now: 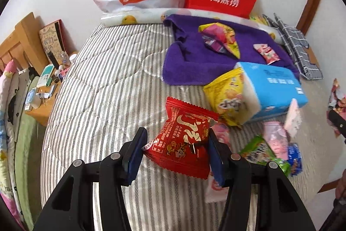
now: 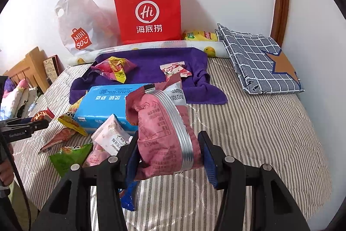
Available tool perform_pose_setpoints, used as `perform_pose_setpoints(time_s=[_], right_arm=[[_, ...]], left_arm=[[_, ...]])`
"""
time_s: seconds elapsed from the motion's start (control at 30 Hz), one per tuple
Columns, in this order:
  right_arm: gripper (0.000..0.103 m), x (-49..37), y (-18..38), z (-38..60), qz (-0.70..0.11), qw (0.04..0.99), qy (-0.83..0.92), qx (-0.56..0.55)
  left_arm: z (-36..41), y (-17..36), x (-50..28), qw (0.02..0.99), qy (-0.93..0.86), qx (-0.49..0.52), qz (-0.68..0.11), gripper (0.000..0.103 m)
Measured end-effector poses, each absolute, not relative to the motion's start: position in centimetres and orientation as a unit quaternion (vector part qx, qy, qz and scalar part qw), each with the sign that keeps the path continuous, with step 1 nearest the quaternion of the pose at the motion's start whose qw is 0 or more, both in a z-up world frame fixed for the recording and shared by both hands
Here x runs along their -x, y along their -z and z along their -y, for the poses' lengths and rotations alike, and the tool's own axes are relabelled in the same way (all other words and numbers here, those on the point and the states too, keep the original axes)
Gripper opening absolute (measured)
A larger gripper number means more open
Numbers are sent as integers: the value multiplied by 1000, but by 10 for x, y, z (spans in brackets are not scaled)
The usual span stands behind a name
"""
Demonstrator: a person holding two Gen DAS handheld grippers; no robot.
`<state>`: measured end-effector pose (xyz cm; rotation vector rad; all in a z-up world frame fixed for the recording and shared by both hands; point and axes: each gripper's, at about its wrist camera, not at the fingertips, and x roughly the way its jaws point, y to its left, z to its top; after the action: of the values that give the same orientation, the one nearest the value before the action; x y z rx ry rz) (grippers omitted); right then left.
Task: Organize snacks
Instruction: 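Close left tool on red-gold candy packet and lift it while right tool holds pink packet, then carry both packets over the purple towel and open both tools to release them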
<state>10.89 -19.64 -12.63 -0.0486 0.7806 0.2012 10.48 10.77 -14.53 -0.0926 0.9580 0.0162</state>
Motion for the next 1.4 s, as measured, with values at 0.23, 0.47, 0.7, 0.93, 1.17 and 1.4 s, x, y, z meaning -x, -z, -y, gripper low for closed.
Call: perform_pose_setpoints(time_s=[0.23,0.47,0.7,0.93,1.17,1.4], right_arm=[[49,-104,115,197,-367,925,-98,27],[49,-108,107,199,-359,928,-96,22],[49,-117,97,190,-352,929,-104,33],[49,-132,91,187,-348,931,-109,31],[49,-161,90,187,-343,932,-111,26],[49,-202,96,189,-342,933,-105,27]], left_arm=[[-83,127,-101,888,28,47,-456,54],[-54,113,-102,893,61,38,-445,54],[-39,109,-113,889,86,46,-448,54],[-39,101,-131,889,88,54,-445,54],[-46,99,-163,889,80,65,-446,54],[-62,106,-198,888,53,62,-452,54]])
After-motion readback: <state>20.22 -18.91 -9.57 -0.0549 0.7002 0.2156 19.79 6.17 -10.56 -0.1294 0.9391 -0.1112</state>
